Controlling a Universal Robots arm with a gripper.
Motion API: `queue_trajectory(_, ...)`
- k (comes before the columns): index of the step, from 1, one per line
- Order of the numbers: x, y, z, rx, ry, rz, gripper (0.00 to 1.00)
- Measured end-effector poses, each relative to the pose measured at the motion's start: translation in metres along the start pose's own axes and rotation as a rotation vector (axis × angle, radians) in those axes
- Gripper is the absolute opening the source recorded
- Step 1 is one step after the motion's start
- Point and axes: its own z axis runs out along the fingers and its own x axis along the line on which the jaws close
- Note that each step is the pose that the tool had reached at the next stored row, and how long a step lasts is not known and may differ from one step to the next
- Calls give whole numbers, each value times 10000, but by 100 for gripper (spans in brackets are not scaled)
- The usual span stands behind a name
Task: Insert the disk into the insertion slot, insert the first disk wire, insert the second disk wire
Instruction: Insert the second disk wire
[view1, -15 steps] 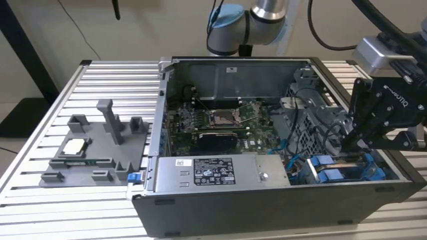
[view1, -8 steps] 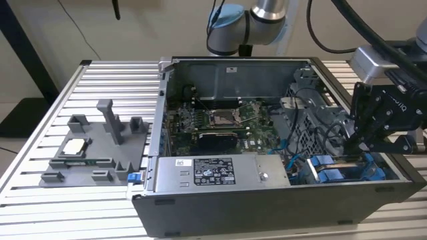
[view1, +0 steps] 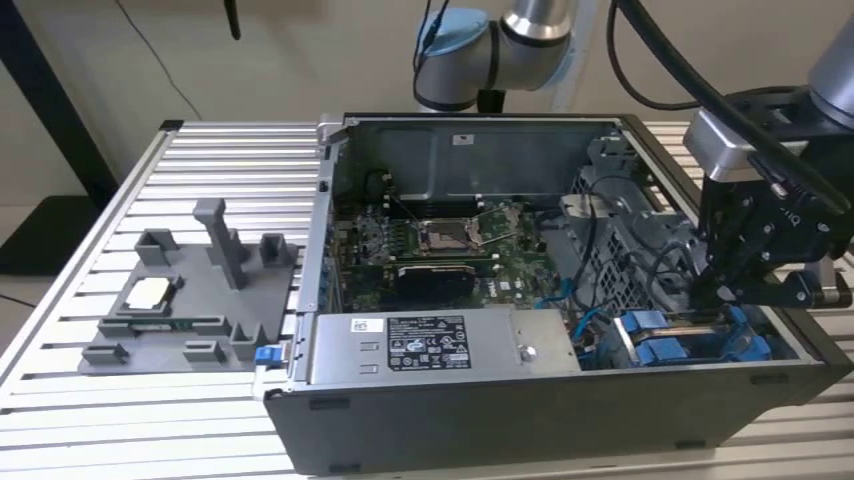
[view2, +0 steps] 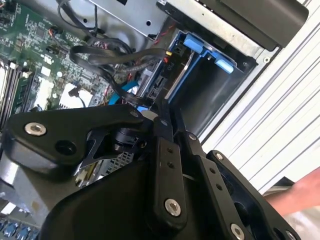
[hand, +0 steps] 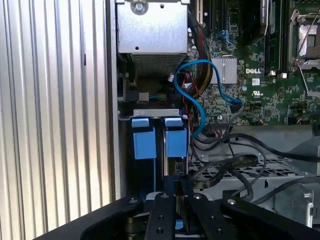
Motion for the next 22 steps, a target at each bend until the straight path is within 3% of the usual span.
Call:
queue_trajectory(11, -1, 1, 3, 39, -4, -4, 16)
queue_trajectory(22, -75, 60, 94, 555, -34, -41, 16)
